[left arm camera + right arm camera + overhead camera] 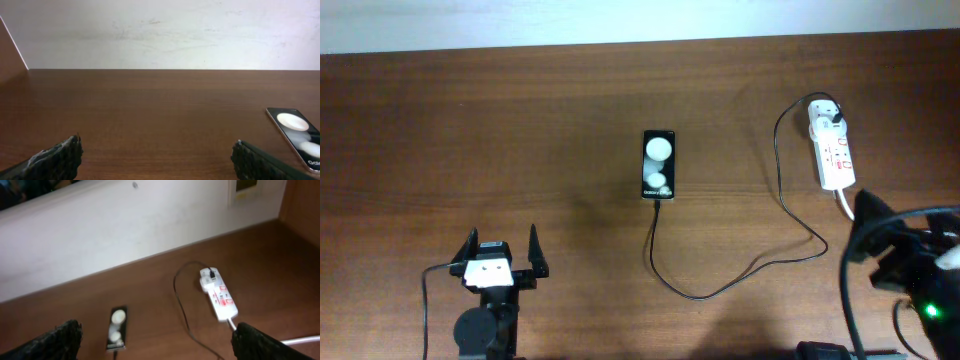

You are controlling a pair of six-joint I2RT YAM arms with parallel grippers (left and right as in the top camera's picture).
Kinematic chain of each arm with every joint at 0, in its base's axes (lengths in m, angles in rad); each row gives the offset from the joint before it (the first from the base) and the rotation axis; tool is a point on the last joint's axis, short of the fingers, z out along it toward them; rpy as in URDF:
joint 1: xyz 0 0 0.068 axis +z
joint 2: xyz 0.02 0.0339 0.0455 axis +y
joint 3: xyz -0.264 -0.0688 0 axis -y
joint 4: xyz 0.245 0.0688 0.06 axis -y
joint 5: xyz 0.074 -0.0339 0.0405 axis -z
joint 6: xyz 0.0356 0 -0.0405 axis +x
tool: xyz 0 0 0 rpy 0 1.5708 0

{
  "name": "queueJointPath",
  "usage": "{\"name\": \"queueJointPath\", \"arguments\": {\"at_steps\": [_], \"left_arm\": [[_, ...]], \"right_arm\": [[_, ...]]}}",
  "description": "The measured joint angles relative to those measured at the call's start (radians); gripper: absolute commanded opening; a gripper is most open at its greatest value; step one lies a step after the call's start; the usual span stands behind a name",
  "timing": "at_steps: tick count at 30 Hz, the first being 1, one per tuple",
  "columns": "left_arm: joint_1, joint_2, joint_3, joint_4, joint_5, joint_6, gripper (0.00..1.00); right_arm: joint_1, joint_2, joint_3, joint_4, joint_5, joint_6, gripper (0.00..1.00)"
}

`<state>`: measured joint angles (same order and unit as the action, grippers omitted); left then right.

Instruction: Plug charger to phone and switch on socket

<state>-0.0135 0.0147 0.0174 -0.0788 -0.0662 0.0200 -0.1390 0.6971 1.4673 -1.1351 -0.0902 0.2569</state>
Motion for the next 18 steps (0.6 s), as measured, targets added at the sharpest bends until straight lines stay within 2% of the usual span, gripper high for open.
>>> {"name": "queueJointPath", "arguments": {"at_steps": [4, 5, 10, 18], "left_arm": [[0.0, 0.0, -0.001, 0.0, 0.0, 0.0, 0.99], [0.0, -0.001, -0.001, 0.001, 0.0, 0.0, 0.99], [0.0, -0.003, -0.001, 0.0, 0.0, 0.003, 0.99], [0.0, -0.003, -0.001, 0.0, 0.0, 0.004, 0.99]], "right_arm": [[0.001, -0.124, -0.234, 0.137, 0.005, -0.005, 0.99], [0.001, -0.2, -0.341, 0.204, 0.005, -0.006, 0.99], [0.035, -0.438, -0.655, 0.452, 0.011, -0.007, 0.99], [0.122, -0.611, -1.013, 0.803, 0.027, -0.007, 0.99]]}}
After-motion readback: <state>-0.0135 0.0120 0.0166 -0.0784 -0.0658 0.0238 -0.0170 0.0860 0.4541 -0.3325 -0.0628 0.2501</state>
